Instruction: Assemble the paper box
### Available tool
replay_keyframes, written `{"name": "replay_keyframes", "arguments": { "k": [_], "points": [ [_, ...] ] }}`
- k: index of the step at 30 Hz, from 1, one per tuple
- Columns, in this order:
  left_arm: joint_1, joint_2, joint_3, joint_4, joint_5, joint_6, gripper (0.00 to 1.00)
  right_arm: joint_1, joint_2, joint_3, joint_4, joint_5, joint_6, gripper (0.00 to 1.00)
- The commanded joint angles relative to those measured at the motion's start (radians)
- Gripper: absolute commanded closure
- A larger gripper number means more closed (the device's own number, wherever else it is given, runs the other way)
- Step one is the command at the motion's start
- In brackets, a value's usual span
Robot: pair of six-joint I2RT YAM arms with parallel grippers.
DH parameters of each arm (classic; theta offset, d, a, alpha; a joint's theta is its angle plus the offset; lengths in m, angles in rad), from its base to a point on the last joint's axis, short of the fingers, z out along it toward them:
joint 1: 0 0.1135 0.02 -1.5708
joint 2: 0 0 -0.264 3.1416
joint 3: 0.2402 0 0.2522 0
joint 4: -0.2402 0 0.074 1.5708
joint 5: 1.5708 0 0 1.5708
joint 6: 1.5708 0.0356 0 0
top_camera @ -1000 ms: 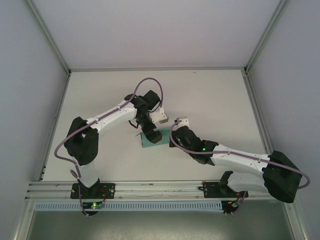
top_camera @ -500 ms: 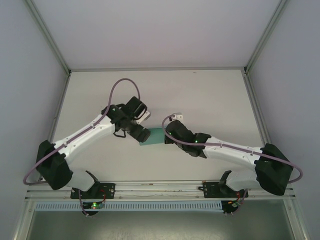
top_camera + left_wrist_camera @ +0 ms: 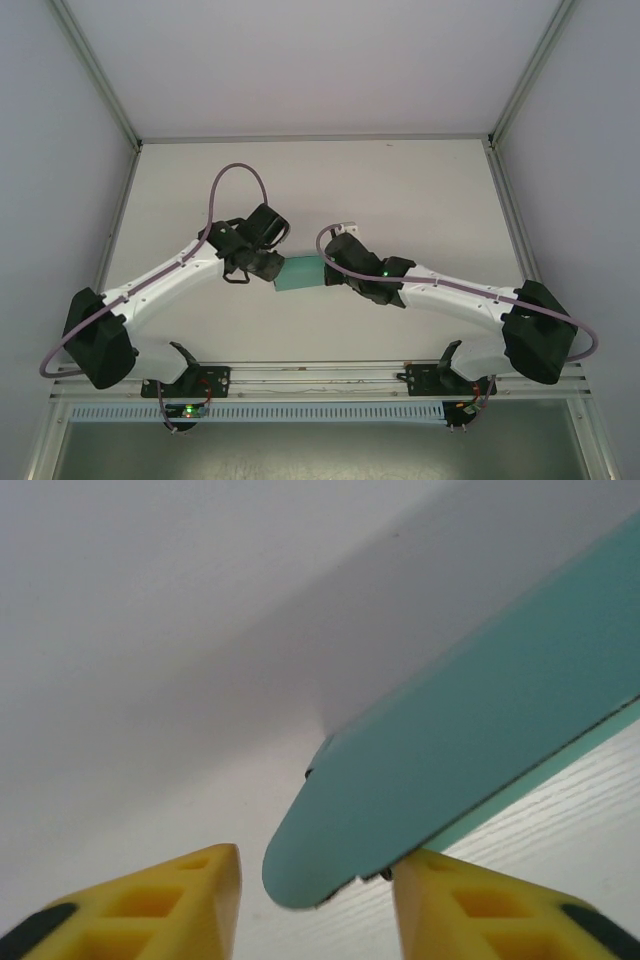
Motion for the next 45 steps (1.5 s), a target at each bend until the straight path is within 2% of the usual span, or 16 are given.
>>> {"name": "replay_keyframes", "arguments": {
  "k": [1, 9, 15, 18, 19, 26, 30, 32, 35, 41, 45],
  "points": [
    [0.009, -0.001, 0.017, 0.035, -0.013, -0.005, 0.58, -0.007, 0.032, -0.009, -0.121, -0.057, -0.014, 1.0],
    [0.009, 0.012, 0.006, 0.026, -0.024, -0.018, 0.69, -0.018, 0.027, -0.004, -0.125, -0.068, -0.03, 1.0],
    [0.009, 0.024, 0.008, 0.029, -0.048, -0.048, 0.83, -0.017, 0.022, -0.016, -0.117, -0.063, -0.03, 1.0],
    [0.009, 0.035, 0.015, 0.026, -0.037, -0.084, 0.99, -0.016, 0.02, -0.03, -0.105, -0.062, -0.034, 1.0],
    [0.009, 0.037, 0.019, 0.022, -0.038, -0.097, 1.0, -0.015, 0.02, -0.035, -0.098, -0.062, -0.039, 1.0],
    [0.012, 0.045, 0.07, -0.082, -0.008, -0.222, 1.0, 0.011, 0.04, -0.03, -0.101, 0.006, -0.105, 1.0],
    [0.057, 0.067, 0.116, -0.158, 0.128, -0.299, 1.0, 0.037, 0.055, -0.029, -0.104, 0.044, -0.163, 1.0],
    [0.068, 0.072, 0.132, -0.183, 0.157, -0.345, 1.0, 0.046, 0.059, -0.032, -0.103, 0.07, -0.175, 1.0],
    [0.098, 0.088, 0.144, -0.192, 0.274, -0.394, 1.0, 0.063, 0.066, -0.04, -0.094, 0.096, -0.19, 1.0],
    [0.12, 0.127, 0.147, -0.177, 0.347, -0.489, 1.0, 0.078, 0.082, -0.048, -0.084, 0.104, -0.188, 1.0],
    [0.171, 0.14, 0.106, -0.122, 0.438, -0.545, 1.0, 0.088, 0.087, -0.05, -0.081, 0.106, -0.191, 1.0]
  ]
}}
